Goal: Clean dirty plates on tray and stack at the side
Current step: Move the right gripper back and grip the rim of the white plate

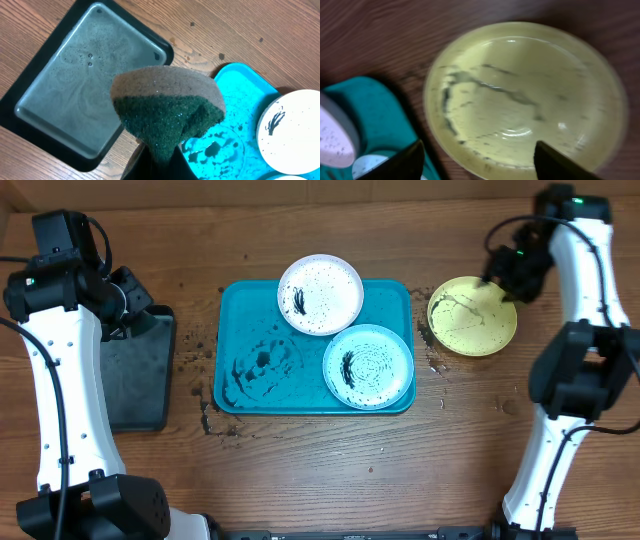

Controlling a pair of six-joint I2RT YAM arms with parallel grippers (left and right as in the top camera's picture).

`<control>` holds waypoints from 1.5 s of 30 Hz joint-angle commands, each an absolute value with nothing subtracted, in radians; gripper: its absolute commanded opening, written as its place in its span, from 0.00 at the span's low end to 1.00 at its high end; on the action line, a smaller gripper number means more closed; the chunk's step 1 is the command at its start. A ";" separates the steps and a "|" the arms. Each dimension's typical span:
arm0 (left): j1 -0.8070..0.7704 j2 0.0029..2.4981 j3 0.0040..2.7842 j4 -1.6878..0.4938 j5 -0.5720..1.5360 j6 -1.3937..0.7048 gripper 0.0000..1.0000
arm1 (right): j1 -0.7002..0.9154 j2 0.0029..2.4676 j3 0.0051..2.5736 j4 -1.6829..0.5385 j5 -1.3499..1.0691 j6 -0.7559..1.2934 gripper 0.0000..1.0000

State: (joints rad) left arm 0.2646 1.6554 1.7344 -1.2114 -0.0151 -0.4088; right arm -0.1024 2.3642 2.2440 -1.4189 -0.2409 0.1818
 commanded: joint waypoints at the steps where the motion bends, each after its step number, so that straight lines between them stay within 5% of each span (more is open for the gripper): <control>1: 0.265 1.664 1.735 -1.211 0.001 -0.389 0.04 | 0.016 2.332 2.248 -1.324 -0.300 0.179 0.87; 10: 0.253 1.664 1.735 -1.229 0.001 -0.389 0.04 | 0.266 2.347 2.146 -0.981 -0.048 0.179 0.85; 17: 0.253 1.664 1.735 -1.233 0.000 -0.380 0.04 | 0.378 2.397 2.117 -0.921 -0.021 0.180 0.67; 28: 0.252 1.664 1.735 -1.238 0.001 -0.380 0.04 | 0.399 2.460 2.097 -0.888 0.026 0.184 0.58; 35: 0.252 1.664 1.735 -1.233 0.001 -0.381 0.04 | 0.405 2.460 2.096 -0.892 -0.025 0.188 0.24; 45: 0.240 1.665 1.734 -1.218 0.073 -0.352 0.05 | 0.432 2.460 2.096 -0.919 -0.174 0.267 0.09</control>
